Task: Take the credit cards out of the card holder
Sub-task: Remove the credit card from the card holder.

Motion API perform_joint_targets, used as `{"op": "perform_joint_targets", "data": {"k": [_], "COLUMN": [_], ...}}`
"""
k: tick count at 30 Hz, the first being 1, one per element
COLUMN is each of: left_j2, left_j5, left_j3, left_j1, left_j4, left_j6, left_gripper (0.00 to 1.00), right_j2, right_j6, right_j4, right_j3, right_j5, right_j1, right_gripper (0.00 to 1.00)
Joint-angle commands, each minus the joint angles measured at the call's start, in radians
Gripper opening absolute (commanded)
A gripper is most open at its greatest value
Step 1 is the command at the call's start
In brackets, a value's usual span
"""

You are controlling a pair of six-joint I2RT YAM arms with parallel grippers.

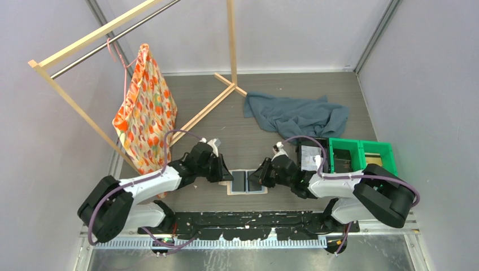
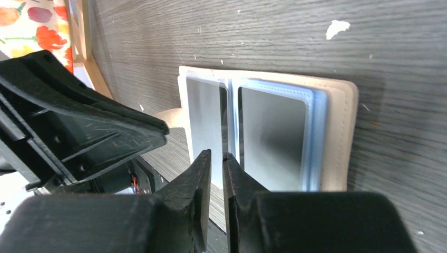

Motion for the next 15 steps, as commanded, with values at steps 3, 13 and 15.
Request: {"op": "perform_joint_targets", "data": {"k": [3, 13, 15], "left_j2": [0.082, 0.131, 0.128], "left_j5": [0.025, -0.042, -0.058], "left_j3": [0.017, 0.024, 0.013], "left_j1": [-0.005, 0.003, 0.004], "left_j4": [0.159, 0.111, 0.123], "left_j6": [-0.034, 0.001, -0.006], "left_gripper": [0.12, 0.09, 0.09], "right_j2": [0.041, 0.065, 0.063], "right_j6": [-0.009, -0.016, -0.018], "right_j4": [0.043, 0.034, 0.032], "right_j3": [0.041, 0.042, 0.044], "right_j5": [-0.002, -0.052, -0.057], "right_j1": [-0.012, -0.042, -0.044], "right_gripper": [0.22, 0.33, 0.33]}}
